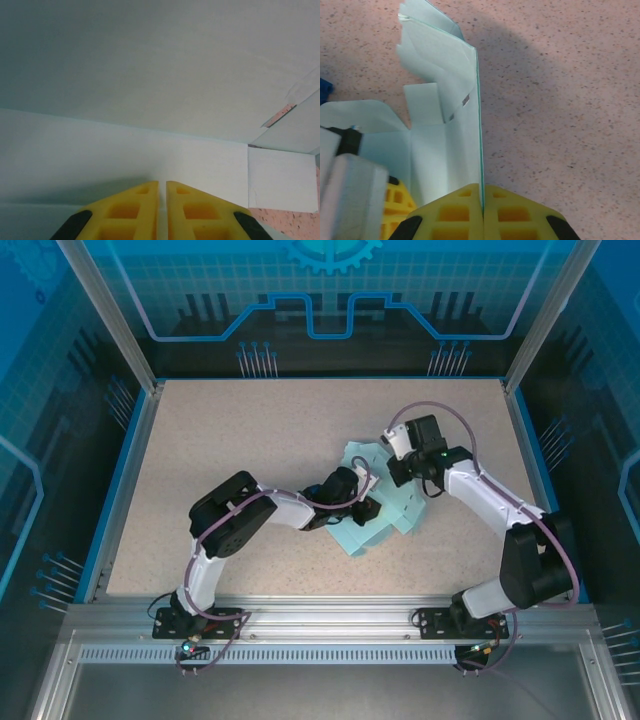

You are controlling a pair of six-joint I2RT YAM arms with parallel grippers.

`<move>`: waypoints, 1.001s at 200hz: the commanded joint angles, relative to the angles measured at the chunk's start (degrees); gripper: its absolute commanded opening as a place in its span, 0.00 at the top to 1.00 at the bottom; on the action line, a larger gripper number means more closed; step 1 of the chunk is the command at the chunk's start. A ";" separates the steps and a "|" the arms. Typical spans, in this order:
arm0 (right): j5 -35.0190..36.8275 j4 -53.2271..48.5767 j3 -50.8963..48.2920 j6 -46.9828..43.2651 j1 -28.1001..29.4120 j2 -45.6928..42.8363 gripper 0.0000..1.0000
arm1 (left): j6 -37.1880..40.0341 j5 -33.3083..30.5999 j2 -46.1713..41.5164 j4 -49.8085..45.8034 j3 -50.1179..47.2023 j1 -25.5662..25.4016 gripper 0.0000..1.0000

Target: Fold the paper box

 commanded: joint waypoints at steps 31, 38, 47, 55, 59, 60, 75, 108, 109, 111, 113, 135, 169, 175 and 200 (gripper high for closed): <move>5.49 3.81 -4.23 8.20 7.00 -4.05 1.00 | -0.15 -1.68 1.90 5.41 -1.88 -0.17 0.87; 6.49 4.21 -4.58 8.53 8.01 -4.32 1.00 | -0.06 -1.71 1.90 5.78 -2.02 -0.17 0.87; 7.75 4.61 -4.97 8.62 9.23 -4.65 1.00 | -0.11 -1.94 1.83 6.20 -2.26 -0.17 0.87; 8.90 4.78 -5.18 8.65 10.05 -4.81 1.00 | 0.12 -2.00 1.83 6.77 -2.65 -0.19 0.87; 9.18 4.96 -5.31 8.71 10.29 -4.81 1.00 | 0.12 -2.00 1.83 7.20 -2.86 -0.17 0.86; 9.28 5.06 -5.34 8.68 10.37 -4.85 1.00 | 0.12 -2.02 1.79 7.21 -2.92 -0.17 0.86; 10.19 5.81 -6.12 8.60 10.75 -4.98 1.00 | 0.25 -2.54 1.41 8.30 -3.79 -0.19 0.85; 11.37 7.91 -8.03 5.75 10.88 -5.81 1.00 | 0.47 -3.41 -0.39 9.94 -5.61 -0.08 0.82; 11.43 7.99 -8.06 5.66 10.88 -5.83 1.00 | 0.47 -3.43 -0.42 9.94 -5.61 -0.08 0.82; 11.59 8.09 -8.15 5.40 10.79 -5.85 1.00 | 0.34 -3.44 -0.62 9.94 -5.73 -0.06 0.82; 11.69 8.16 -8.22 5.16 10.79 -5.94 1.00 | 0.44 -3.45 -0.67 9.90 -5.78 -0.01 0.82; 12.33 8.72 -8.27 2.52 10.37 -6.22 1.00 | 0.41 -3.86 -2.55 10.28 -6.95 0.17 0.76; 11.98 9.54 -8.17 -2.04 9.49 -6.76 1.00 | -0.46 -3.84 -7.25 10.08 -9.43 1.24 0.59; 11.72 9.55 -8.13 -2.84 9.37 -6.83 1.00 | -0.86 -3.28 -8.21 9.96 -10.11 1.77 0.57; 10.69 8.94 -7.46 -6.48 8.41 -7.56 1.00 | -1.43 -2.04 -13.65 9.98 -13.59 4.38 0.51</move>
